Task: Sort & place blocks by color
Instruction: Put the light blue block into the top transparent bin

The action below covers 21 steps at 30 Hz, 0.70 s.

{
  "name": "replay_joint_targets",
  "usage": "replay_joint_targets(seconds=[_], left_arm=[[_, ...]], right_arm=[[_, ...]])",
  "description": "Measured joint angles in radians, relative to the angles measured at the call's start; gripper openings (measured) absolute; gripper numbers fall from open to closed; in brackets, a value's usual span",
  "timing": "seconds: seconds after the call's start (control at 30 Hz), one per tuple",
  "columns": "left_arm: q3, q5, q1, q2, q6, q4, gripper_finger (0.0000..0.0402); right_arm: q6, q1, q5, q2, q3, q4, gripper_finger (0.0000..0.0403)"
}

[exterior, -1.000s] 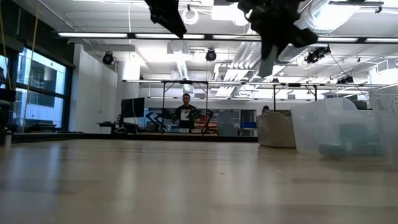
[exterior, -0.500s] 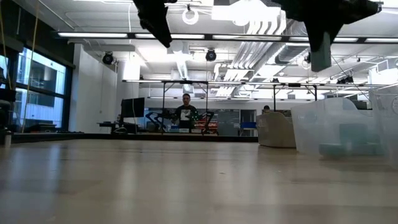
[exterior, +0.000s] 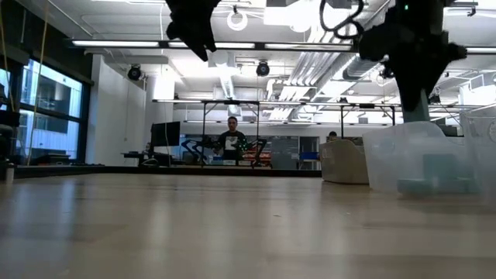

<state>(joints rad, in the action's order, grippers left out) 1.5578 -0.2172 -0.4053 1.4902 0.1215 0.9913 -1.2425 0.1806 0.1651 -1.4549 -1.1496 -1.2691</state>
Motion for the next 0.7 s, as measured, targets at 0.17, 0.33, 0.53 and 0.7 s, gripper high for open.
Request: replay_joint_targets(seconds=[0.17, 0.33, 0.53, 0.7], left_arm=[[0.000, 0.005, 0.000, 0.000, 0.078, 0.034, 0.0168], [0.000, 0.007, 0.001, 0.000, 0.140, 0.099, 0.0168], [0.000, 0.007, 0.002, 0.000, 0.190, 0.148, 0.0168], [0.000, 0.015, 0.012, 0.001, 0.194, 0.196, 0.0168]], right_arm=[[0.095, -0.012, -0.028, 0.000, 0.109, 0.132, 0.0041], [0.125, -0.031, -0.059, 0.000, 0.194, 0.273, 0.0044], [0.144, -0.055, -0.078, 0.000, 0.253, 0.338, 0.0044], [0.189, -0.076, -0.095, 0.000, 0.261, 0.348, 0.0048]])
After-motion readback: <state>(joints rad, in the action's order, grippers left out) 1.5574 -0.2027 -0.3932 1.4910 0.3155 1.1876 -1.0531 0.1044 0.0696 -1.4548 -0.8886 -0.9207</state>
